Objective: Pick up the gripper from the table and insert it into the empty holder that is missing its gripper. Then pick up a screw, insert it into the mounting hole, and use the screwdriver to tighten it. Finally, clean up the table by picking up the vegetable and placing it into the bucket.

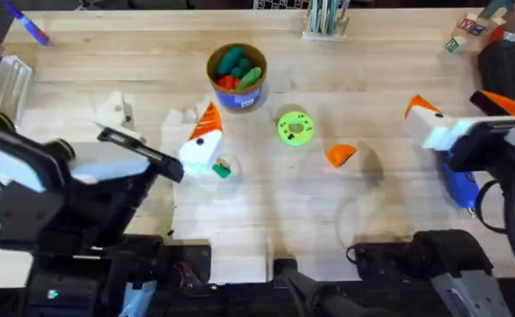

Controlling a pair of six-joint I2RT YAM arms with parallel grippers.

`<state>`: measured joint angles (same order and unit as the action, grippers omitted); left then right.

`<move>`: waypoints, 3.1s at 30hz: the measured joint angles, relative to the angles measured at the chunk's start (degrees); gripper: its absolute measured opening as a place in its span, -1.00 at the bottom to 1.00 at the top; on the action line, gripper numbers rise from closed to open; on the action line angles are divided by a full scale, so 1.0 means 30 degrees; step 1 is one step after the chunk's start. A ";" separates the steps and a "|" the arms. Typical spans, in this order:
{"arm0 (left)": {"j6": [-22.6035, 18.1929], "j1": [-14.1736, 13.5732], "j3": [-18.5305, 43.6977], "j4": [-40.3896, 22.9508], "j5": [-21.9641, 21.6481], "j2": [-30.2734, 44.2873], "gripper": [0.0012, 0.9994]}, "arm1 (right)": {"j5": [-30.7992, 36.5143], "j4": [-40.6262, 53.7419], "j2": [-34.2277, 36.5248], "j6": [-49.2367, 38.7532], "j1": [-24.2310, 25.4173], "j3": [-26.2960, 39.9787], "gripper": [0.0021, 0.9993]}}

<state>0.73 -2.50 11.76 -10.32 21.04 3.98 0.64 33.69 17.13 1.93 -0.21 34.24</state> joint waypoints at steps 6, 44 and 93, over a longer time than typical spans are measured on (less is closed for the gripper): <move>0.0647 -0.0301 -0.3022 0.3776 0.1121 -0.1211 0.97 | 0.0000 -0.0001 0.0006 0.0000 0.0000 0.0000 0.88; 0.0999 -0.1370 -0.3690 0.1850 0.9263 -0.1096 0.97 | -0.0306 -0.0303 0.0007 0.0226 0.0000 0.0000 0.88; 0.1071 -0.1370 -0.3690 0.1594 1.1576 -0.1096 0.97 | -1.1373 0.4655 1.5535 -0.3071 -0.4739 0.9559 -0.99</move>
<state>3.95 -6.61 0.69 -5.54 55.77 0.69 -33.48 47.66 63.73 -7.28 -14.42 62.92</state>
